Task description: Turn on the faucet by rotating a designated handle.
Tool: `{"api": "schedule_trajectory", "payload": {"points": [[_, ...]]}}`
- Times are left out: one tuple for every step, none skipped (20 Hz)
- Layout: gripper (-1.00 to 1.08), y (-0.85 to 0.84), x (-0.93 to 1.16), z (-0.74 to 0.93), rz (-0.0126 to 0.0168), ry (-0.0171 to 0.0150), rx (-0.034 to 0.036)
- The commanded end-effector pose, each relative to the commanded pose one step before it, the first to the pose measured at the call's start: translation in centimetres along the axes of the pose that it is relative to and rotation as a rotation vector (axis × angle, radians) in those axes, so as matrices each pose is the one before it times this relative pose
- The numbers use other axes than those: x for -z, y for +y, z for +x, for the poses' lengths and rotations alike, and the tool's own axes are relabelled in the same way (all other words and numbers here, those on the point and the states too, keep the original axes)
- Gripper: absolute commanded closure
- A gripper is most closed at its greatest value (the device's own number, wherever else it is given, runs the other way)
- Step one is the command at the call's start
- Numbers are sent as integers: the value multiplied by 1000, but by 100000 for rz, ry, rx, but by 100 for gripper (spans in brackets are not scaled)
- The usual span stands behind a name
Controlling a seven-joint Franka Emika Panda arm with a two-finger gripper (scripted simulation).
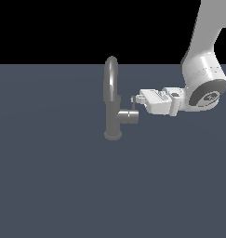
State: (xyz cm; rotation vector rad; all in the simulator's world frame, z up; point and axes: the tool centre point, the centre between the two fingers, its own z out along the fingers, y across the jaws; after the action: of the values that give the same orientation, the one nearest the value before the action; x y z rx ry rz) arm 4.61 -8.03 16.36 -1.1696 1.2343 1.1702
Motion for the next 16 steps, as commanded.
{"api": "schedule_trajectory", "payload": {"points": [[108,662,3,-135,7,-1,9],[108,265,0,-53,0,0,0],[108,268,1,-54,0,0,0],[108,270,1,-54,0,0,0],[108,272,1,-55,0,0,0],[108,275,1,-55,0,0,0],[108,277,1,-55,0,0,0],[108,280,1,-56,0,0,0],[108,282,2,-56,0,0,0],[108,284,2,-57,0,0,0],[108,287,2,-57,0,0,0],[108,289,3,-58,0,0,0],[108,0,0,0,0,0,0],[108,-538,-142,134,255,253,355],[108,356,15,171,0,0,0],[108,350,2,201,-34,-39,-46]]}}
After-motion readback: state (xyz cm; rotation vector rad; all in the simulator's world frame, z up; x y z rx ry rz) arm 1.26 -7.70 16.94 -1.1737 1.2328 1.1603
